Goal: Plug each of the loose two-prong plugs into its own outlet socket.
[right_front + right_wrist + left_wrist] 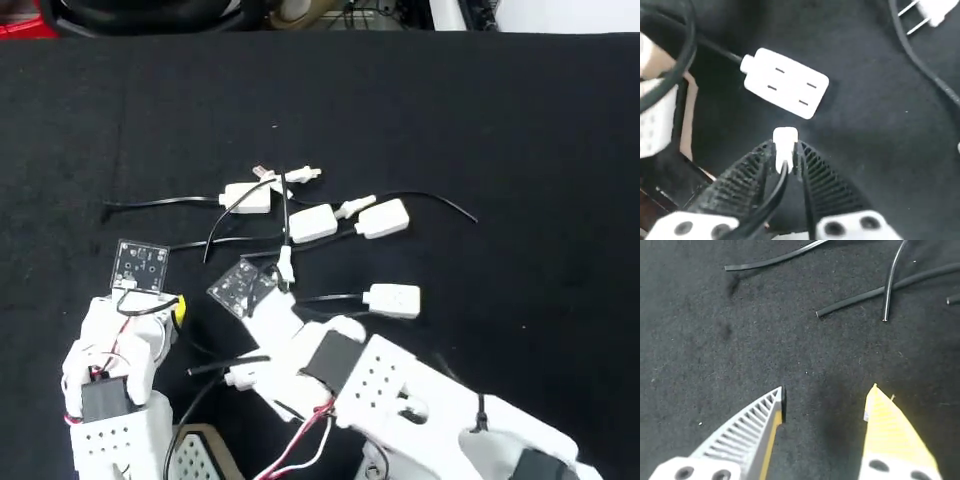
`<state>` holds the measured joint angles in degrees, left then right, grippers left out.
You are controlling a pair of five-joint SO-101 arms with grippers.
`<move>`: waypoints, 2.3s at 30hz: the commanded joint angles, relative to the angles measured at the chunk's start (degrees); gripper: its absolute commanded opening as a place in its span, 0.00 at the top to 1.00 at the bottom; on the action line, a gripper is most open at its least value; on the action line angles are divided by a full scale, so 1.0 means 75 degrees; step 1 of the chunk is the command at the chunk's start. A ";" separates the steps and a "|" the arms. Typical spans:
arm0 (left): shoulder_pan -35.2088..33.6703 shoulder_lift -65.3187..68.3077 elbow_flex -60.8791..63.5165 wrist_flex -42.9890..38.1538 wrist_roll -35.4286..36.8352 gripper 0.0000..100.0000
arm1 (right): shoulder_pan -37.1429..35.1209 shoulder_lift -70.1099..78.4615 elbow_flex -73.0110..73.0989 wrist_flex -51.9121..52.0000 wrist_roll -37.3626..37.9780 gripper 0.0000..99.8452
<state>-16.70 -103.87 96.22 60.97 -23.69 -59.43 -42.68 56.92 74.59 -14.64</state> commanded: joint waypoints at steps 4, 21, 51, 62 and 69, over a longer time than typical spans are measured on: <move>0.0088 -0.0070 0.0147 -0.0129 -0.0059 0.73 | -0.0059 0.0170 -0.0100 -0.0867 0.0129 0.99; 0.0076 -0.0070 0.0123 -0.0082 -0.0047 0.73 | 0.1946 0.0193 0.0193 -0.2696 0.1242 0.99; 0.0076 -0.0070 0.0147 -0.0117 -0.0059 0.73 | 0.2028 0.1577 -0.0908 -0.2262 -0.1242 0.99; 0.0076 -0.0070 0.0147 -0.0117 -0.0059 0.73 | 0.1887 0.1612 -0.0428 -0.2262 -0.1149 0.99; 0.0076 -0.0070 0.0147 -0.0117 -0.0059 0.73 | 0.1524 0.1577 -0.0229 -0.2215 -0.1008 0.99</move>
<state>-16.70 -103.87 96.22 60.97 -23.69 -46.68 -31.25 53.58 57.71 -22.73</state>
